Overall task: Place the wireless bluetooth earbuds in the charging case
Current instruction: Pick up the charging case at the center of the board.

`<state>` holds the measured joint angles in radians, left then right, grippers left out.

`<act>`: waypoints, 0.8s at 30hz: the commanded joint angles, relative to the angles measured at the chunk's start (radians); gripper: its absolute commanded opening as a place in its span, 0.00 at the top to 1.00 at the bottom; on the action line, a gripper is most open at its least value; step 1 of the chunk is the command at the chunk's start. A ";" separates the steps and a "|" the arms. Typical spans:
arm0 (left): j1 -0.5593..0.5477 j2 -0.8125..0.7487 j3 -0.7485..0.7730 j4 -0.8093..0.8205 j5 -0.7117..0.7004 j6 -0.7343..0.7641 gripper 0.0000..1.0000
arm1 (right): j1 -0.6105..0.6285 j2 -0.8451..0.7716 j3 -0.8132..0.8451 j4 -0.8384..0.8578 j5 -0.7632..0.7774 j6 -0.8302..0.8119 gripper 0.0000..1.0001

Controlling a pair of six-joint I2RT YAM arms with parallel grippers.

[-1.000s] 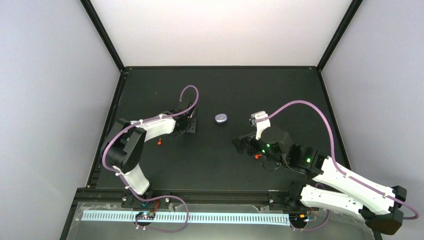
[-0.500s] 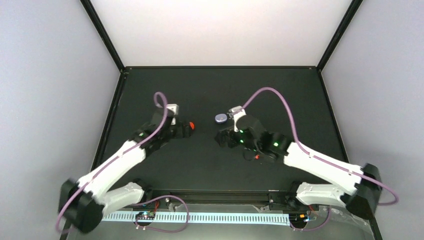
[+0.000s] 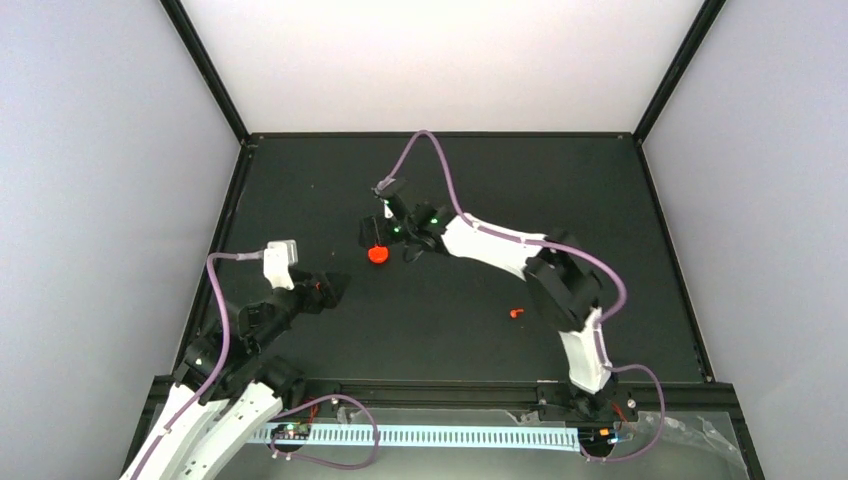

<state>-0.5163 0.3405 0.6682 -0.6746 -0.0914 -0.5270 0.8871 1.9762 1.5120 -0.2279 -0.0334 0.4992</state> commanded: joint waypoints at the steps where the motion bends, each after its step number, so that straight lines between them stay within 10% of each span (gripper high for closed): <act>1: 0.005 -0.016 0.033 -0.075 0.026 0.002 0.01 | -0.028 0.173 0.184 -0.092 -0.048 0.003 0.07; 10: 0.004 -0.027 0.025 -0.058 0.044 0.021 0.01 | -0.033 0.404 0.475 -0.237 -0.100 -0.020 0.08; 24: 0.004 -0.049 0.014 -0.042 0.050 0.028 0.01 | 0.005 0.311 0.255 -0.153 -0.183 0.010 0.14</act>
<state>-0.5163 0.3122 0.6693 -0.7132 -0.0555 -0.5144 0.8688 2.3478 1.8488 -0.3882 -0.1902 0.4953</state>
